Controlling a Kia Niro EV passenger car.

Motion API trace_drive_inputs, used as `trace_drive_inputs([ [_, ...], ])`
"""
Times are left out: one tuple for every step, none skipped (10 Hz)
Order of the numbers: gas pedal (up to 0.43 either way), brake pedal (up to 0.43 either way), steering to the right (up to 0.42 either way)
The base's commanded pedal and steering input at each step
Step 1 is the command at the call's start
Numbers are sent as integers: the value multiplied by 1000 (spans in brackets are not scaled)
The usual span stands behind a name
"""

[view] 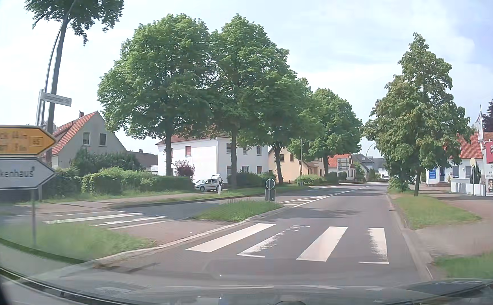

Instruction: Follow the waypoints while adhering to traffic rules and regulations

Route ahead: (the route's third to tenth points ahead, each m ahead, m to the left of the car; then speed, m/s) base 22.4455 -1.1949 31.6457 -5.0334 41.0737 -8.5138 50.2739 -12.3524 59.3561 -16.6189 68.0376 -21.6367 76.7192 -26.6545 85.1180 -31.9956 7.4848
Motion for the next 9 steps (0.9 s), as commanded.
trace_drive_inputs([
  [248,0,107],
  [260,0,115],
  [260,0,122],
  [260,0,122],
  [260,0,121],
  [260,0,120],
  [268,0,118],
  [268,0,115],
  [268,0,110],
])
